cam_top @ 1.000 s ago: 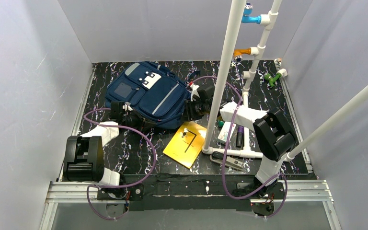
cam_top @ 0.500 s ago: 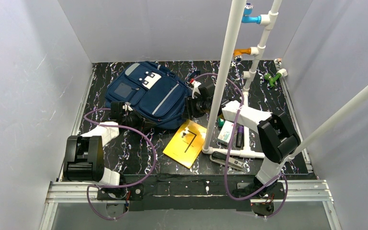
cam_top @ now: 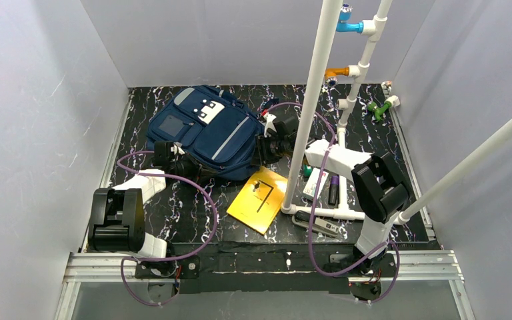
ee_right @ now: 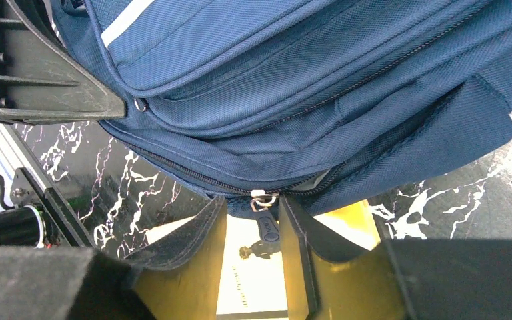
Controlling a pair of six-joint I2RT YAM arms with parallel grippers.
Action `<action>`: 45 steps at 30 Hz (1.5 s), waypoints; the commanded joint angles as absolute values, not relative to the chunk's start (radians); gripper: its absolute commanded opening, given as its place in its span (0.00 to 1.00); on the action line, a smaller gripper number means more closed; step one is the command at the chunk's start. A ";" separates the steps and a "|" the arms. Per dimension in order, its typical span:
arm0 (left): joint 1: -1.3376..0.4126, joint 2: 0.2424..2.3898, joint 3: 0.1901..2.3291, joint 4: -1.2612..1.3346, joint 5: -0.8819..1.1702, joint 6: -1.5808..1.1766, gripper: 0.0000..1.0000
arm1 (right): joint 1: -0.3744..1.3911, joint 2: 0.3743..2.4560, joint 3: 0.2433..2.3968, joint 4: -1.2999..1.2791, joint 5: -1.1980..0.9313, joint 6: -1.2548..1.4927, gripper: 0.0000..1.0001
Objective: Pack the student bag
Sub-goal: Zip the student bag at the center of the board.
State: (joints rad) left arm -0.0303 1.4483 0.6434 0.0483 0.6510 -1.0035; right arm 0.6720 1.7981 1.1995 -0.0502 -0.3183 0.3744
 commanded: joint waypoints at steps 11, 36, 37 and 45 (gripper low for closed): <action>-0.043 1.439 0.633 0.048 0.746 -0.989 0.00 | 0.714 1.774 1.114 0.029 -0.192 0.310 0.41; 0.139 1.343 0.845 -0.519 0.554 -0.488 0.22 | 0.593 1.717 1.230 -0.154 -0.266 0.192 0.01; 0.138 1.303 0.833 -0.515 0.552 -0.481 0.29 | 0.595 1.716 1.229 -0.144 -0.294 0.198 0.01; -0.132 1.047 0.842 -0.407 0.467 -0.375 0.49 | 0.605 1.726 1.245 -0.112 -0.480 0.222 0.01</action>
State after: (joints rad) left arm 0.0502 1.1202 0.8146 -0.4397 0.5320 -0.4866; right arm 0.5945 1.7485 1.1931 -0.1341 -0.3531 0.2207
